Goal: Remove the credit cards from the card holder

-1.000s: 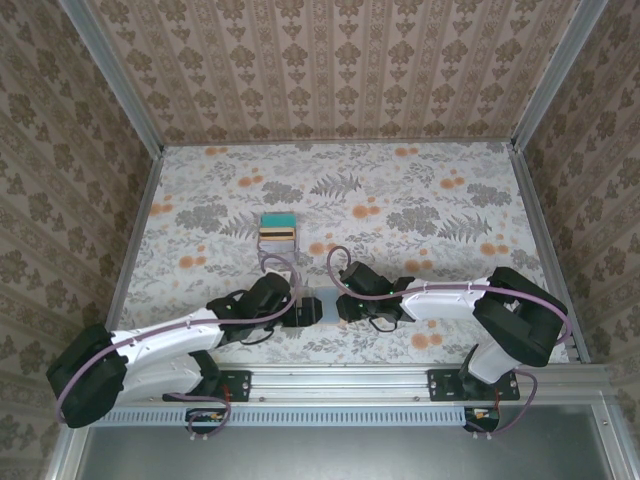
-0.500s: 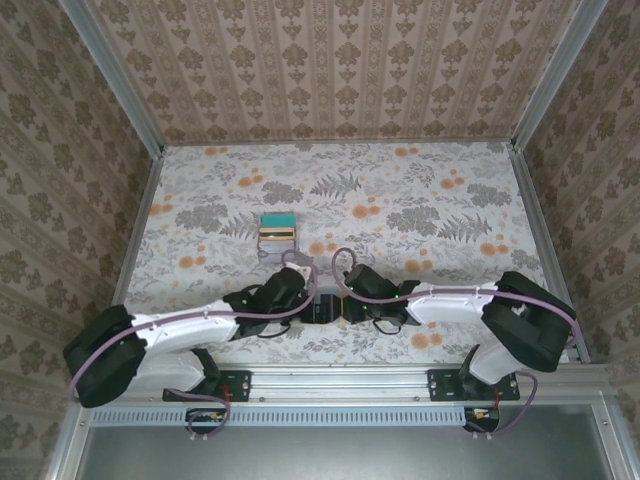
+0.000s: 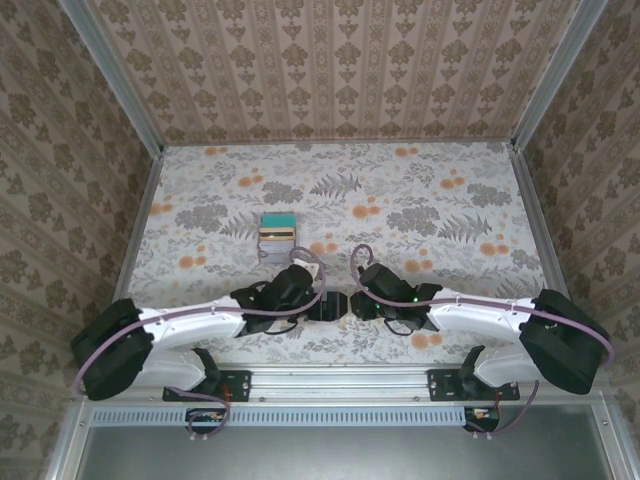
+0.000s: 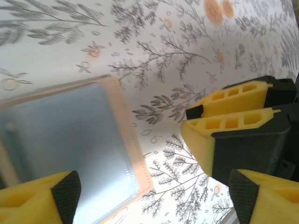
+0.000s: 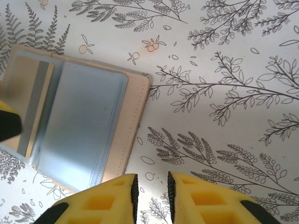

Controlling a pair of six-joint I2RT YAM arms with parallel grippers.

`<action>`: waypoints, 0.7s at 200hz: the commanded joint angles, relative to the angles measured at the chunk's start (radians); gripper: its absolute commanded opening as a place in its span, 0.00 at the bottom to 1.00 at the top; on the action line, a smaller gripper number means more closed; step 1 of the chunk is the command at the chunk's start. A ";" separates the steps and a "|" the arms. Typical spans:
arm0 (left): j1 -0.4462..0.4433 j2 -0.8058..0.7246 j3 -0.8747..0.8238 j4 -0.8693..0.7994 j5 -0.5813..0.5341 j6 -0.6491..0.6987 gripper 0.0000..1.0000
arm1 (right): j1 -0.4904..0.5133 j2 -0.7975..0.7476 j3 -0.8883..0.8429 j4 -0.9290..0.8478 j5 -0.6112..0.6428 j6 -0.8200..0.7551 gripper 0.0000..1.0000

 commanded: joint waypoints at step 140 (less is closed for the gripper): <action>0.263 -0.278 -0.275 -0.107 0.046 0.011 0.01 | 0.098 0.295 0.258 0.129 -0.205 0.176 0.22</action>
